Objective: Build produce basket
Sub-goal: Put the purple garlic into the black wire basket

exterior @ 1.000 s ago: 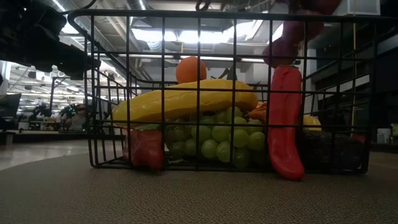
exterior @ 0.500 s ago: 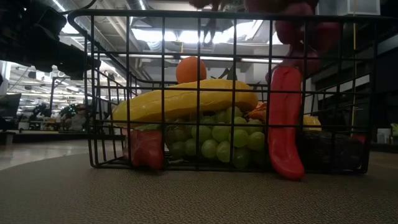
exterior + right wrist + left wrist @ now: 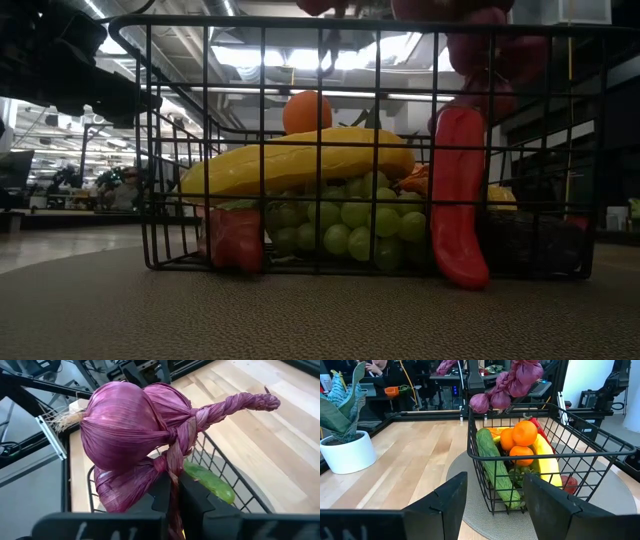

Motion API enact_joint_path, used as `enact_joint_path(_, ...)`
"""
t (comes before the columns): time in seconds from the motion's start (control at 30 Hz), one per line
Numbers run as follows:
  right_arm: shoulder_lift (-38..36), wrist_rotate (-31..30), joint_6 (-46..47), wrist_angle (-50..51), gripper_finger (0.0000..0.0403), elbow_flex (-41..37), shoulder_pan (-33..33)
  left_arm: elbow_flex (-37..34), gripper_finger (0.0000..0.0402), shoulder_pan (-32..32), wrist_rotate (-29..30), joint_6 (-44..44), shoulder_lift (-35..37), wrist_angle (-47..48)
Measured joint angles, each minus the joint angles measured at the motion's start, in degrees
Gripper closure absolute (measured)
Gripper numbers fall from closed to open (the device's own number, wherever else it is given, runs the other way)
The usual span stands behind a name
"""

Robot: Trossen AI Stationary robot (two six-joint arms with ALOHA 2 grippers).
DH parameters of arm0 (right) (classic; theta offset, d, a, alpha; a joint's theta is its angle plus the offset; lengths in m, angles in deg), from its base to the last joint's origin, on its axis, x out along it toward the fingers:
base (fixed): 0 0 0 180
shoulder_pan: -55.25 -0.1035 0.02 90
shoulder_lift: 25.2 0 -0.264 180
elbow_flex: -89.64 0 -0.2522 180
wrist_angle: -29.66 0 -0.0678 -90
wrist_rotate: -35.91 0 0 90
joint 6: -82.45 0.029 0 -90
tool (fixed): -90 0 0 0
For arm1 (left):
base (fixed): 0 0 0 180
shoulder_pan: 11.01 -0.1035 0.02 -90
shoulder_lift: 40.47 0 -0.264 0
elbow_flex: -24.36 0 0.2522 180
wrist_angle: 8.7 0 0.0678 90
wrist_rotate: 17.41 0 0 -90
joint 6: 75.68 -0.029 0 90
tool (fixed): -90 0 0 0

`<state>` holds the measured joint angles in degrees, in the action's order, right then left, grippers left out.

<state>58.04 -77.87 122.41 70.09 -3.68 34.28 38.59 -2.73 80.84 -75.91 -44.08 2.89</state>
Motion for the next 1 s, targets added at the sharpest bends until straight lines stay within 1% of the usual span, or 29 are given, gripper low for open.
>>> enact_joint_path(0.27, 0.25, -1.81, 0.34, 0.53, 0.0371, 0.00, 0.15, 0.01, 0.0214, 0.00, 0.01, 0.00, 0.01, -0.01)
enact_joint_path(0.43, 2.26, -4.19, 2.15, 0.50, 0.0370, 0.00, 0.15, 0.02, 0.0214, 0.00, 0.00, 0.00, 0.00, 0.00)
enact_joint_path(0.63, 4.35, -4.17, 3.11, 0.44, 0.0369, 0.00, 0.24, 0.00, 0.0214, -0.01, 0.02, 0.00, 0.00, -0.01)
enact_joint_path(1.0, 4.79, -4.08, 3.11, -0.41, 0.0369, -0.04, 0.24, 0.01, 0.0214, 0.01, 0.00, 0.00, 0.01, 0.00)
